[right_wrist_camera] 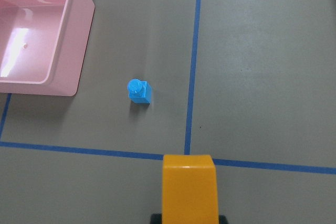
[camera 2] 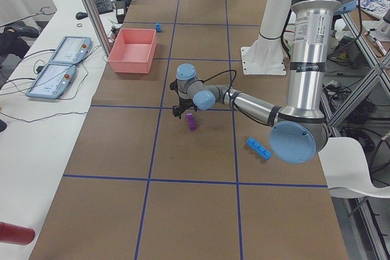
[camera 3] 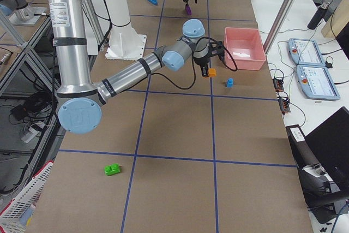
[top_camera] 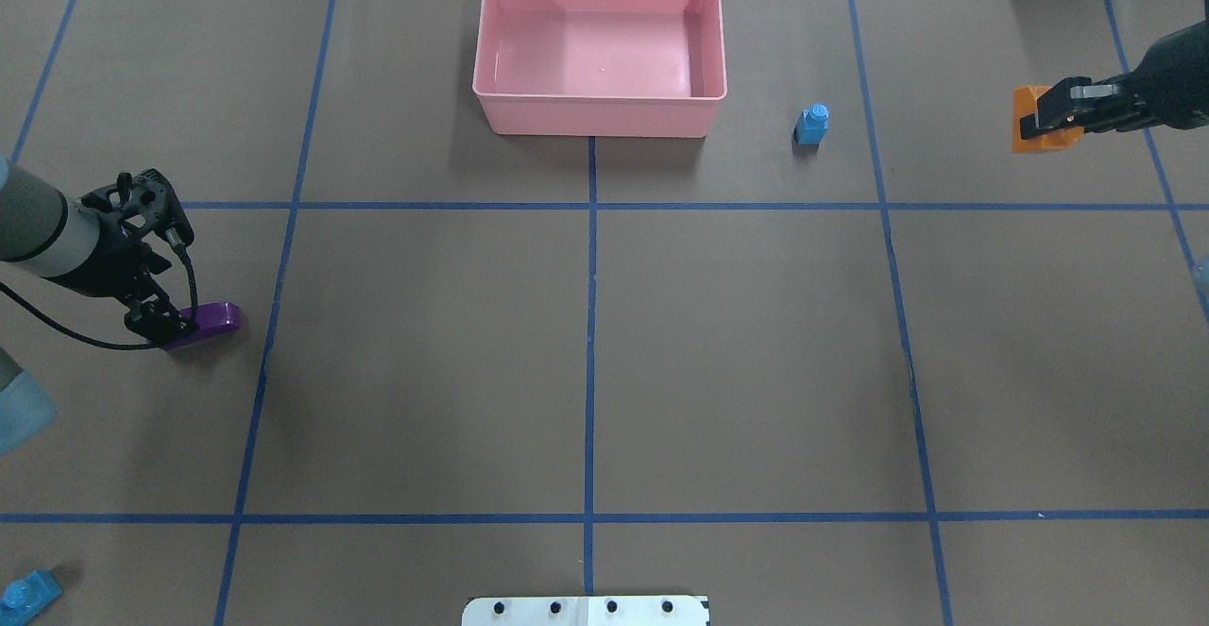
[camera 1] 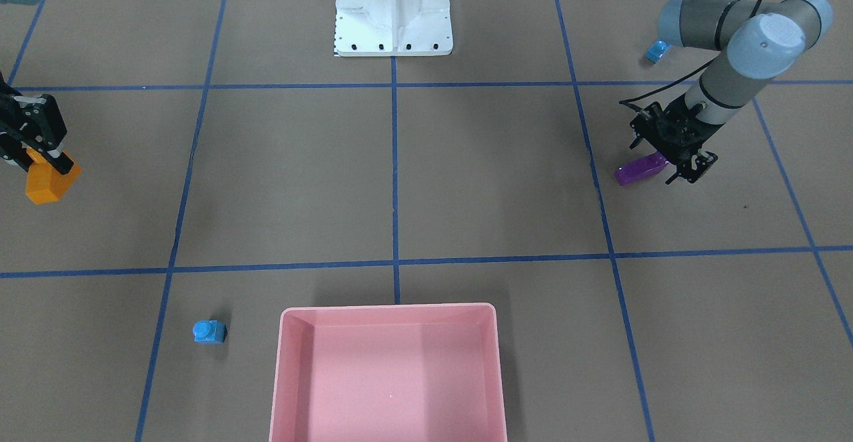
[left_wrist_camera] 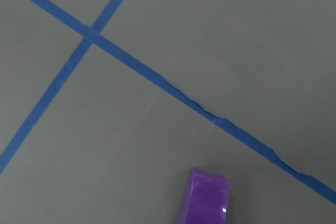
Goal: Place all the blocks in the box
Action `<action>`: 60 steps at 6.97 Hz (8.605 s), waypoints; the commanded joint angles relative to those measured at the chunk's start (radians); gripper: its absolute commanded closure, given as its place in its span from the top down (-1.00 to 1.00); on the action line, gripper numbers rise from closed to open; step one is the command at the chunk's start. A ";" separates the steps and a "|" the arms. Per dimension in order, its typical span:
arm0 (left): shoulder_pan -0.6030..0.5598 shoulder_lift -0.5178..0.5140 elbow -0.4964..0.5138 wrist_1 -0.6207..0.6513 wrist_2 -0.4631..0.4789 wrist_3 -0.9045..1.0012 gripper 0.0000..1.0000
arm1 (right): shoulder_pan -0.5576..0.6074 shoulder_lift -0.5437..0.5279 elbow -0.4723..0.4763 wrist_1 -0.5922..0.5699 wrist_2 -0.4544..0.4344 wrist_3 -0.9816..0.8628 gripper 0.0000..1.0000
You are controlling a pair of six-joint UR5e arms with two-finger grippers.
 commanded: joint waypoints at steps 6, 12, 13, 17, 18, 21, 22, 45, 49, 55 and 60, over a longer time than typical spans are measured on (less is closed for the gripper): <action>0.032 0.002 0.067 0.000 0.015 -0.005 -0.16 | 0.049 0.256 -0.054 -0.195 0.046 0.025 -1.00; 0.005 0.013 -0.086 0.108 -0.151 -0.229 -1.00 | -0.086 0.673 -0.495 -0.196 -0.001 0.037 -1.00; -0.052 0.001 -0.111 0.168 -0.178 -0.220 -1.00 | -0.132 0.758 -0.621 -0.139 -0.071 0.040 -1.00; -0.158 -0.121 -0.113 0.250 -0.262 -0.230 -1.00 | -0.255 0.843 -0.966 0.126 -0.283 0.056 -1.00; -0.187 -0.214 -0.116 0.332 -0.260 -0.258 -1.00 | -0.276 0.869 -1.087 0.271 -0.311 0.056 -1.00; -0.221 -0.445 -0.069 0.434 -0.265 -0.508 -1.00 | -0.292 0.916 -1.193 0.357 -0.352 0.065 0.97; -0.219 -0.505 -0.062 0.415 -0.266 -0.681 -1.00 | -0.275 0.929 -1.181 0.352 -0.337 0.091 0.98; 0.041 -1.131 0.977 -0.349 0.450 -1.365 1.00 | -0.272 0.514 -0.947 0.487 -0.322 -0.041 -1.00; 0.031 -1.018 0.596 -0.037 0.274 -1.329 1.00 | -0.139 0.502 -0.738 0.315 -0.146 -0.038 -1.00; -0.003 -0.441 -0.138 0.511 0.160 -0.675 0.99 | -0.241 0.859 -0.974 0.182 -0.303 0.126 -1.00; 0.003 0.115 -0.361 0.470 0.113 -0.231 1.00 | -0.290 0.927 -1.133 0.340 -0.389 0.206 0.97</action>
